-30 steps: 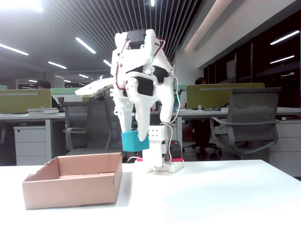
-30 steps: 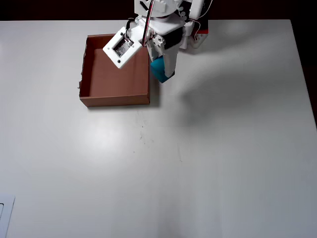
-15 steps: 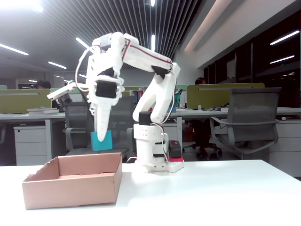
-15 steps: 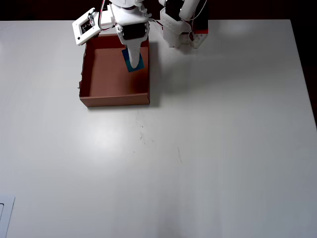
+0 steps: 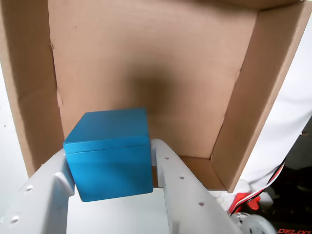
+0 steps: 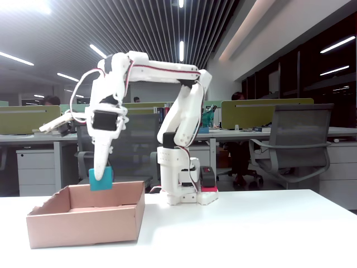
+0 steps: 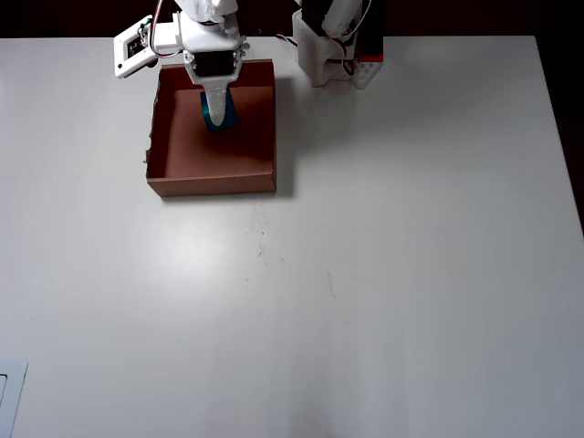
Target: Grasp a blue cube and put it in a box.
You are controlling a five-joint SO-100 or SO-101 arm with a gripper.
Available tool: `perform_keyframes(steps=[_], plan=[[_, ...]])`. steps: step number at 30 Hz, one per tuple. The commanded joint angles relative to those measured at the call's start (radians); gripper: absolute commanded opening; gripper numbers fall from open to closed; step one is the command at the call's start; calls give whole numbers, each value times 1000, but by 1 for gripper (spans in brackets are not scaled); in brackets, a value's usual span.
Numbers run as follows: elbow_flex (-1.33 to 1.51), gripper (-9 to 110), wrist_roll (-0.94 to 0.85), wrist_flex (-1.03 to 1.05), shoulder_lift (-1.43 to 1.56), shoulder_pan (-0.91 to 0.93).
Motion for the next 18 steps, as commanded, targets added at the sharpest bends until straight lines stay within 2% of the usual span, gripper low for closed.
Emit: perform_keyframes(steps=[1,18], plan=[[14,15,-14,-43,-9,11],[268,15,-44,-319,-81,17]])
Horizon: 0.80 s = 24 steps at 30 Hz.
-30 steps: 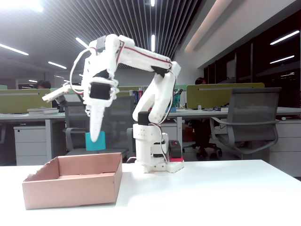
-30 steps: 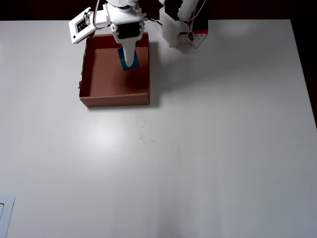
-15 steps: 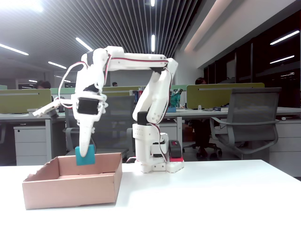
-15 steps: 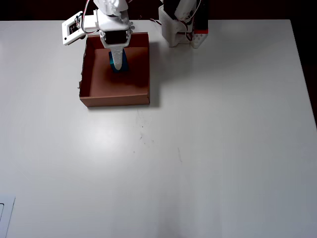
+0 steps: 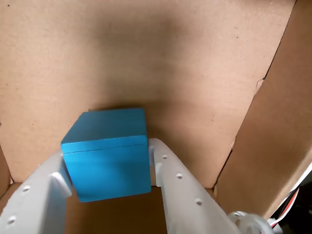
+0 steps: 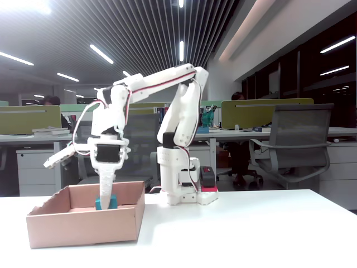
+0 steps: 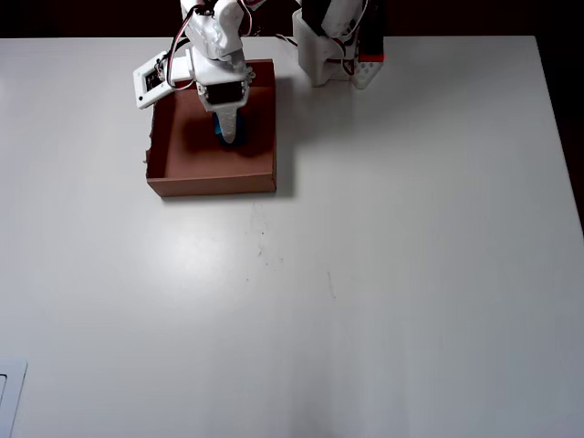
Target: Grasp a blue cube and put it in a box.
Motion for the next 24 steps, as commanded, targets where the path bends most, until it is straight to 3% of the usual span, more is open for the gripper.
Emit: perform_keyframes(steps=[1,15,24], plan=[[9,15,-14,-40,-8,2],[11,20,-25,-26,-32,5],[5,41,-25,-23,-28,9]])
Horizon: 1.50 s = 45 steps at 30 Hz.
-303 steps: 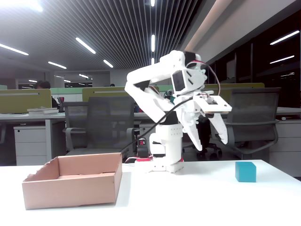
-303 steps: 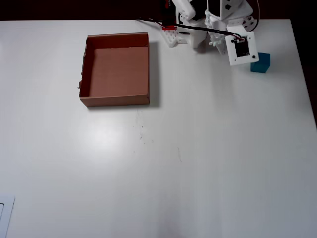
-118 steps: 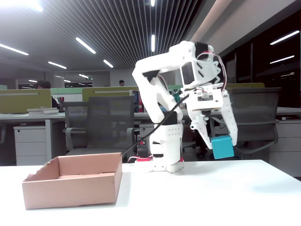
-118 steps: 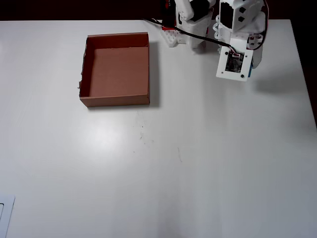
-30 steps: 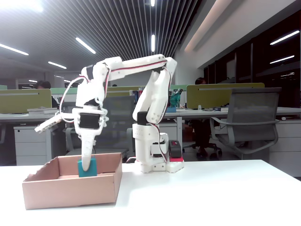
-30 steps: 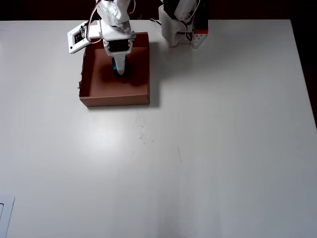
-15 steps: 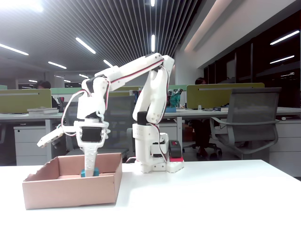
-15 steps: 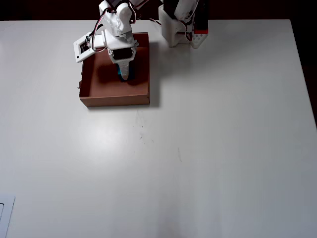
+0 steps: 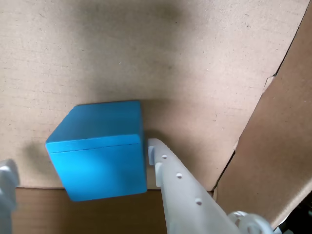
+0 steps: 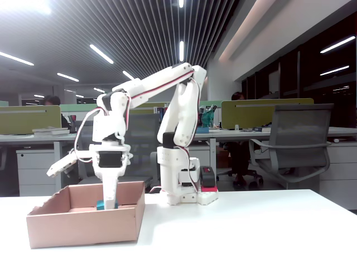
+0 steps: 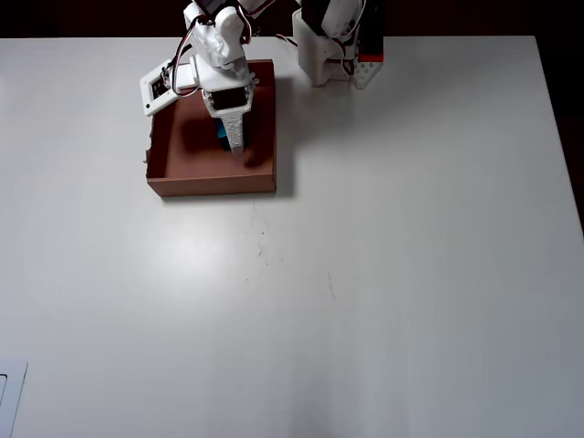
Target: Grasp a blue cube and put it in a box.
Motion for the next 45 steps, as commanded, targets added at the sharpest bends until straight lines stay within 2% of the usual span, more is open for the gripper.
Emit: perform_keyframes(steps=[1,3,12,18,27,36,45], plan=[[-26,42,-11,3,6,8],[-29,45,-11,8,6,8],[-44,44,-11,32,28,8],[-176,42,-11,181,92,-2],[-328,27,-11,324,222,-87],[-385,13,-23,396,394,-307],[-365,12,-130,549,660,-618]])
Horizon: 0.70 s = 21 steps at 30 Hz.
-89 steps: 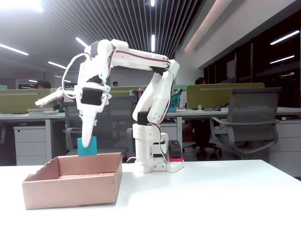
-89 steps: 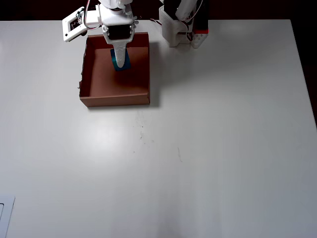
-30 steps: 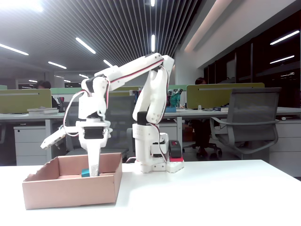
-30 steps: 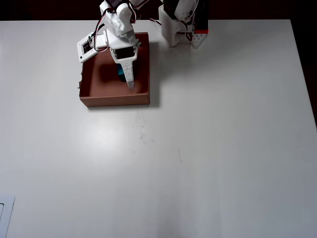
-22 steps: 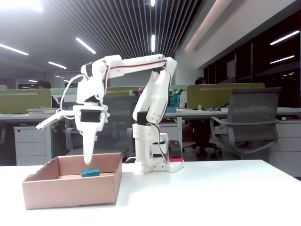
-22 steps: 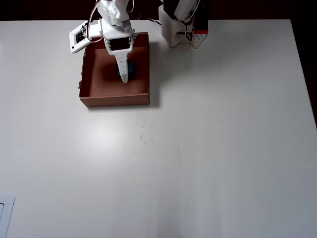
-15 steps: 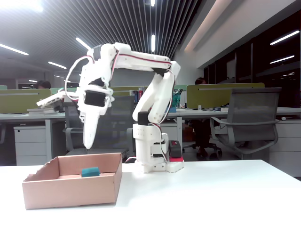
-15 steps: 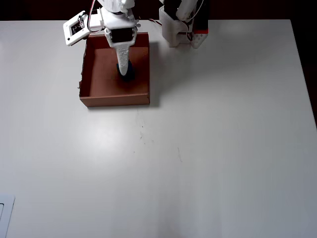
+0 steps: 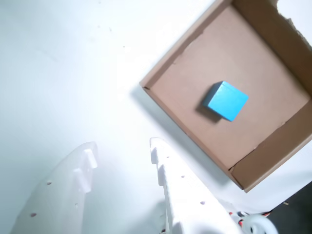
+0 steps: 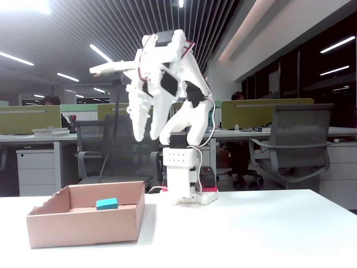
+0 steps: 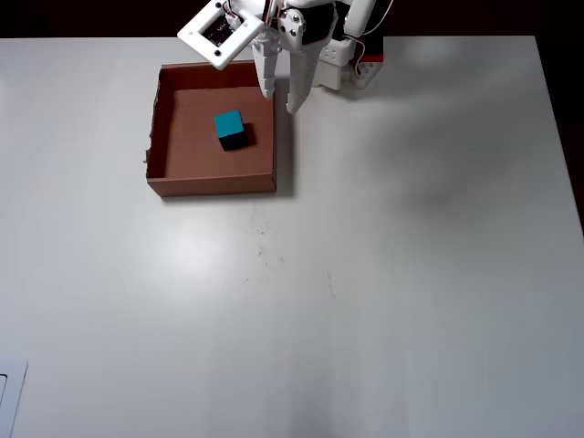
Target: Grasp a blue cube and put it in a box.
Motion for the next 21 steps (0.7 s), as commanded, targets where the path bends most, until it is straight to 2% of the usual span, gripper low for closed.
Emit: perform_keyframes(steps=[1,6,21], plan=[[-29,12,-25,61,87,-103],[71,13,-35,115,224,-255],[402,13,-52,110,545,-454]])
